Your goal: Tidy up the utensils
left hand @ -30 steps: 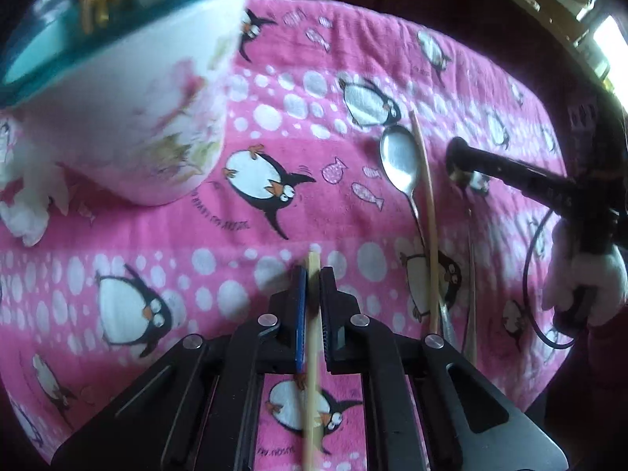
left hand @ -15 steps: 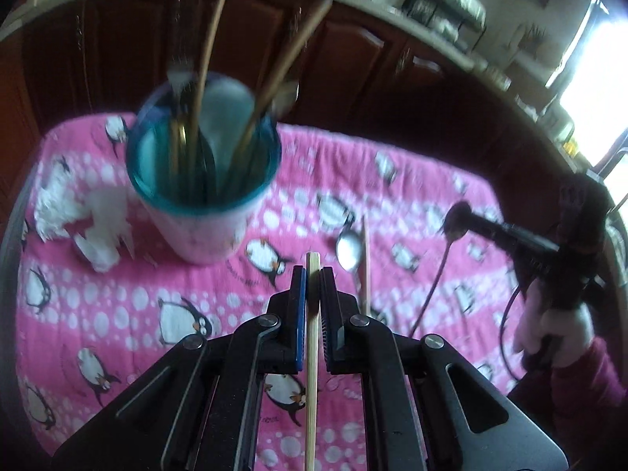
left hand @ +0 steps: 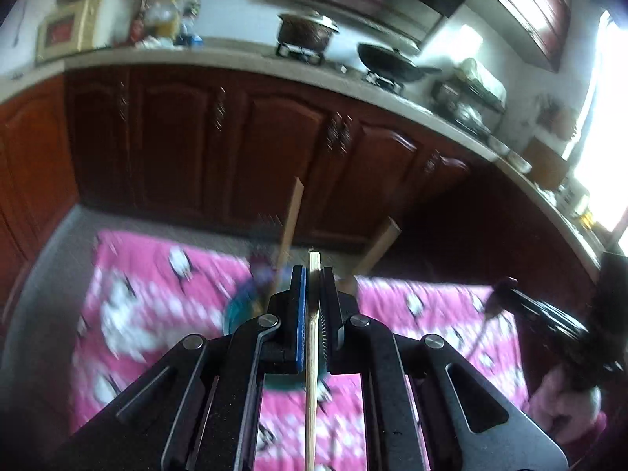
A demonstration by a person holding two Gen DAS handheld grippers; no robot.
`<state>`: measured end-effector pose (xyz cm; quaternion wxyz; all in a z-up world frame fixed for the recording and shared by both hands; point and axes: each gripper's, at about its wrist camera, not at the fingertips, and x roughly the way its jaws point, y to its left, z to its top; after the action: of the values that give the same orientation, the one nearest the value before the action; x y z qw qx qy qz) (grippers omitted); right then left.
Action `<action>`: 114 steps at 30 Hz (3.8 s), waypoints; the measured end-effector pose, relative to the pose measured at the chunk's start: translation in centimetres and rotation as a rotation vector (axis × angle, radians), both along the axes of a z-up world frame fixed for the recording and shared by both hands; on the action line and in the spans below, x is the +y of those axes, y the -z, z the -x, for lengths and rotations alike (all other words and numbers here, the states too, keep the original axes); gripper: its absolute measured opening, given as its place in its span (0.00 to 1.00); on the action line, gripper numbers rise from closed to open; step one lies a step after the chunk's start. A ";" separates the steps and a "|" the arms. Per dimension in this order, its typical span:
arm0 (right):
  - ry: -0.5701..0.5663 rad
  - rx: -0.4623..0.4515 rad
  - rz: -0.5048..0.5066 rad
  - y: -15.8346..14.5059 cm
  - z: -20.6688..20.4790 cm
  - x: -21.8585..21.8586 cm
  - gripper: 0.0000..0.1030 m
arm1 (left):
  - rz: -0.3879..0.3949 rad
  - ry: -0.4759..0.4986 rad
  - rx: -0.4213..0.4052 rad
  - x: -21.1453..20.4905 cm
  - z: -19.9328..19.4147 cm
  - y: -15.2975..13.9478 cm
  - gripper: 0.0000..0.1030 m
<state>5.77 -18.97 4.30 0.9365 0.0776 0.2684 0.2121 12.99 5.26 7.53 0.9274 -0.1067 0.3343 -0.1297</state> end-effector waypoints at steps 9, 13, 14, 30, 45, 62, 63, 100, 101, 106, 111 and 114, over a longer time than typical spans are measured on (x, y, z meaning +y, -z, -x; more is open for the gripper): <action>0.022 -0.086 0.032 -2.9 -3.9 5.6 0.01 | 0.013 -0.136 -0.088 3.0 -6.0 0.3 0.05; 0.027 -0.115 0.053 -3.0 -5.2 7.8 0.01 | 0.012 -0.197 -0.146 3.8 -7.7 0.6 0.05; 0.027 -0.121 0.061 -3.0 -5.5 8.1 0.01 | 0.013 -0.208 -0.153 4.0 -8.0 0.8 0.05; 0.008 -0.118 0.183 2.1 -5.0 12.4 0.01 | -0.060 -0.231 -0.220 3.2 -5.2 5.3 0.05; -0.022 0.065 0.144 6.5 -4.3 11.6 0.03 | -0.103 -0.186 -0.110 2.3 -1.6 7.2 0.05; 0.020 0.160 0.034 6.9 -5.2 9.1 0.23 | -0.099 -0.194 -0.026 2.3 -1.6 7.5 0.33; 0.022 0.160 0.030 6.9 -5.1 9.0 0.25 | -0.099 -0.194 -0.025 2.3 -1.5 7.5 0.36; 0.138 0.190 0.041 6.3 4.7 1.7 0.41 | -0.189 -0.079 -0.001 -4.5 9.0 5.5 0.57; 0.145 0.193 0.044 6.5 5.0 1.3 0.41 | -0.188 -0.068 0.003 -4.9 9.2 5.6 0.57; 0.176 0.217 0.061 7.7 6.3 -0.6 0.41 | -0.190 -0.025 0.017 -6.8 10.0 6.3 0.57; 0.217 0.269 0.044 9.9 6.9 -2.9 0.41 | -0.194 0.014 0.046 -8.4 10.2 7.4 0.57; 0.226 0.311 0.024 11.5 6.5 -3.8 0.41 | -0.194 0.041 0.070 -9.3 10.4 8.3 0.57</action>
<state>-0.75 -22.80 -7.22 0.9024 0.1280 0.4019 0.0879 2.62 -3.99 -0.76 0.9183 -0.0140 0.3796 -0.1120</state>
